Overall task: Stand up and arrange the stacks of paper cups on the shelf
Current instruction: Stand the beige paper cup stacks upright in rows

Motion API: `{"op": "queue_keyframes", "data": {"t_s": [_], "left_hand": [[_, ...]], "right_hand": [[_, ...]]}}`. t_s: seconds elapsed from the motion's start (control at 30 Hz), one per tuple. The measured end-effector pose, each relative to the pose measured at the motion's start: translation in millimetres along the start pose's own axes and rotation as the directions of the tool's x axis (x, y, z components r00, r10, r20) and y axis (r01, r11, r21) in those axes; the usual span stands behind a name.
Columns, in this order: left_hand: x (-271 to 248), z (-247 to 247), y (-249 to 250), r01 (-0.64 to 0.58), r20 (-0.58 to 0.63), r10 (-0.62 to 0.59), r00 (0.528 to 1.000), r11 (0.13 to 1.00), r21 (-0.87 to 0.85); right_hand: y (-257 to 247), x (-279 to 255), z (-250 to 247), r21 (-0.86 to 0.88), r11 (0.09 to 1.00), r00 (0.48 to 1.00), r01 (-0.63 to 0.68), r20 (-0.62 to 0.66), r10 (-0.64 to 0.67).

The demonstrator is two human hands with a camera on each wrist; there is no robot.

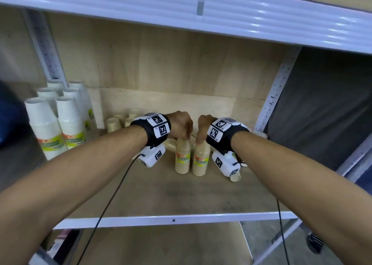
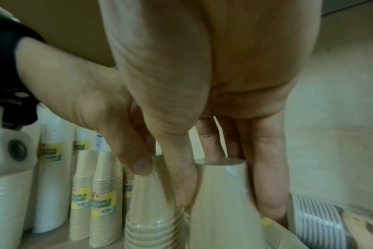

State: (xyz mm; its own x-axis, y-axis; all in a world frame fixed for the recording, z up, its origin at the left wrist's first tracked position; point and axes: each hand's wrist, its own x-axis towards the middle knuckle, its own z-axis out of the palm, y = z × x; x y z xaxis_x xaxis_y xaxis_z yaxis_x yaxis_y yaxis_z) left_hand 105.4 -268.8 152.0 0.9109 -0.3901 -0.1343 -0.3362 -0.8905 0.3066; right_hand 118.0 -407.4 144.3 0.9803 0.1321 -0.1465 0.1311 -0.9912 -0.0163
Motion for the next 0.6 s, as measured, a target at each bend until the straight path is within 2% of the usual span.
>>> {"op": "queue_keyframes", "data": {"t_s": [0.2,0.37,0.5,0.6], "left_hand": [[-19,-21,-9,0.072,0.102,-0.075,0.992,0.997,0.031],[-44,-35,-28,0.145,0.116,-0.162,0.980,0.979,0.141],[-67,-42,-54,0.243,0.087,-0.255,0.963,0.962,0.124],[-84,-44,-72,0.331,0.035,-0.335,0.941,0.940,0.087]], "right_hand": [[-32,6,-14,-0.063,0.991,0.991,0.117,0.072,-0.112],[-69,-22,-27,0.107,0.976,0.974,0.189,0.107,-0.201],[-102,-19,-13,0.190,0.955,0.972,0.228,0.015,-0.234],[-127,-15,-3,0.160,0.952,0.966,0.260,-0.042,-0.256]]}}
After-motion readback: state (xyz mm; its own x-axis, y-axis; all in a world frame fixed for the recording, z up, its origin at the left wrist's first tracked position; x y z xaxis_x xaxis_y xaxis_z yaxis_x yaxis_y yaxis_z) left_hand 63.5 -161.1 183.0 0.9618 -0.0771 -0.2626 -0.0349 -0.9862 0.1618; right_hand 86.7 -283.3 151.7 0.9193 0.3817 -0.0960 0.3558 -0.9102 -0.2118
